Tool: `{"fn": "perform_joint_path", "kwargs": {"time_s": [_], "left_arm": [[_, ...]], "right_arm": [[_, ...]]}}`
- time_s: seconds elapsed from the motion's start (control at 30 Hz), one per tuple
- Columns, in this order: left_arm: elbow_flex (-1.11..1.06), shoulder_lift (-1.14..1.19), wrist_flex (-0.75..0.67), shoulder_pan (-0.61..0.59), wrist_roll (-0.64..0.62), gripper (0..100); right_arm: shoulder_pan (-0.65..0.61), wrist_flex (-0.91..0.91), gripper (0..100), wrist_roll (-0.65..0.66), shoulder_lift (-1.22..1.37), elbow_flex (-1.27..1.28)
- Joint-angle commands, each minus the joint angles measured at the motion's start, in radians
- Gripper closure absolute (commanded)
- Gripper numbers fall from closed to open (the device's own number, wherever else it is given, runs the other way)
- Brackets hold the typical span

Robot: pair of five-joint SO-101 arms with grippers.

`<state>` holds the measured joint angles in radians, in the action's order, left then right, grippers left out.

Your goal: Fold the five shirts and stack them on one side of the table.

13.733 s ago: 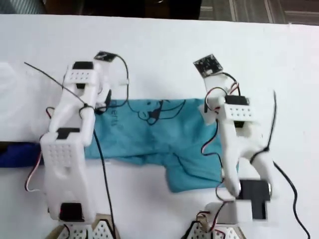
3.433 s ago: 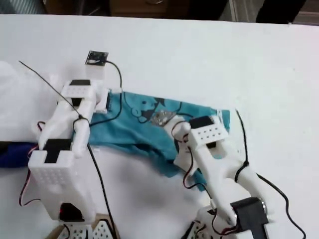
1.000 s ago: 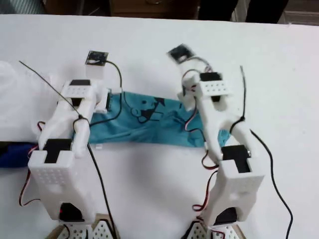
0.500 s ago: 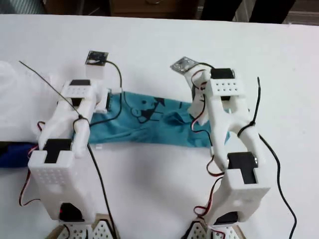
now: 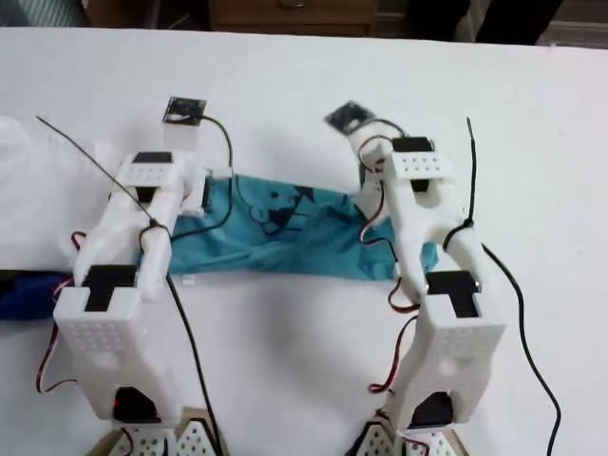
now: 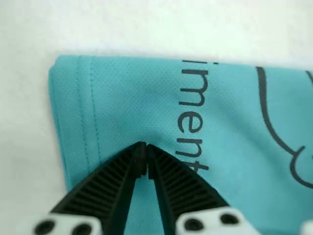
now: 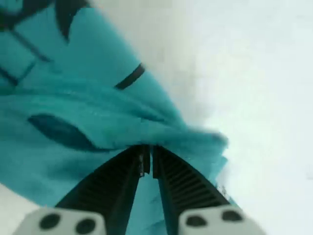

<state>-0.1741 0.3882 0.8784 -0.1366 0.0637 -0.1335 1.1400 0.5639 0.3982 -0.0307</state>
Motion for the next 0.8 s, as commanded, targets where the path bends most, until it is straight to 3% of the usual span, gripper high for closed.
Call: {"fn": "perform_joint_path", "kwargs": {"time_s": [0.0,0.27,0.57,0.77], "left_arm": [[0.031,0.002,-0.023,0.008,-0.006,96],[0.031,0.002,-0.023,0.008,-0.006,96],[0.031,0.002,-0.023,0.008,-0.006,96],[0.031,0.002,-0.023,0.008,-0.006,96]], "right_arm": [[0.013,-0.021,97.8,-0.157,-0.064,-0.069],[-0.012,0.09,97.9,-0.216,-0.081,-0.084],[-0.035,0.363,97.9,-0.126,-0.131,-0.068],[-0.031,0.282,97.9,-0.068,-0.182,0.135]]}}
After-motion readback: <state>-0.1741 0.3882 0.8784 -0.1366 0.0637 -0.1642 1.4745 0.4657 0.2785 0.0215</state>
